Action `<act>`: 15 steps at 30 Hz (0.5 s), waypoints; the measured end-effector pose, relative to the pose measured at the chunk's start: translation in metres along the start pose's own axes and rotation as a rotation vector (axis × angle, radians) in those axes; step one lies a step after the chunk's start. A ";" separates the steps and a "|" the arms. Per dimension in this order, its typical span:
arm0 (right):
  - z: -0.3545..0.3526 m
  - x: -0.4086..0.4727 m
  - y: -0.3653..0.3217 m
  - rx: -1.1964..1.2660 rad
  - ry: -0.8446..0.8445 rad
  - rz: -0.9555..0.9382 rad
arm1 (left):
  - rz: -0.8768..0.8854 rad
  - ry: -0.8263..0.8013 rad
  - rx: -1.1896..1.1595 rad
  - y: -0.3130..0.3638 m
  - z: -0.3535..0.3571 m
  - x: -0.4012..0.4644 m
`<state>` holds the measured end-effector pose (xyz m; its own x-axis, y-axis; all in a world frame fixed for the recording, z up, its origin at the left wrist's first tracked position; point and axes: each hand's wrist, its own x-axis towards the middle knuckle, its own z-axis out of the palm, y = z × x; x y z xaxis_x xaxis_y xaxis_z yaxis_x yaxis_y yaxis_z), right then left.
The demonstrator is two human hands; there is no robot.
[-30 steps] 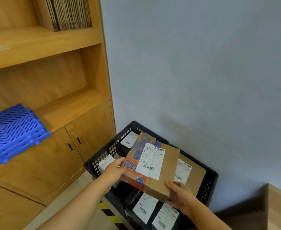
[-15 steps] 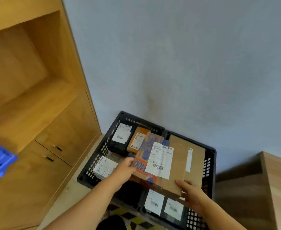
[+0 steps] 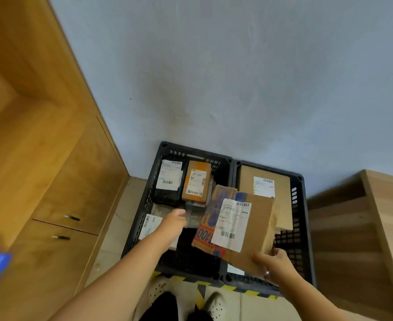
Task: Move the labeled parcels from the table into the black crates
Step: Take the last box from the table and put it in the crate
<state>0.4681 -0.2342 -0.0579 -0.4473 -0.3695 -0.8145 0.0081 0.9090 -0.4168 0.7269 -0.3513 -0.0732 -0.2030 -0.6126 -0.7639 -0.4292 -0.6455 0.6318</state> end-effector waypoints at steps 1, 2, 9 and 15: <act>0.005 -0.002 0.003 -0.028 0.018 0.010 | -0.005 -0.027 0.013 -0.002 0.004 0.001; 0.010 -0.004 0.007 -0.054 0.029 0.015 | -0.011 -0.053 0.030 -0.003 0.010 0.002; 0.046 -0.009 0.008 -0.315 0.069 -0.031 | -0.002 -0.301 0.121 -0.011 0.051 0.006; 0.089 -0.015 -0.005 -0.577 0.174 -0.044 | -0.028 -0.390 -0.010 -0.031 0.066 0.024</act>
<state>0.5539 -0.2501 -0.0800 -0.5765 -0.4164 -0.7030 -0.4783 0.8696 -0.1228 0.6770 -0.3162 -0.1197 -0.5112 -0.3768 -0.7725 -0.4309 -0.6653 0.6097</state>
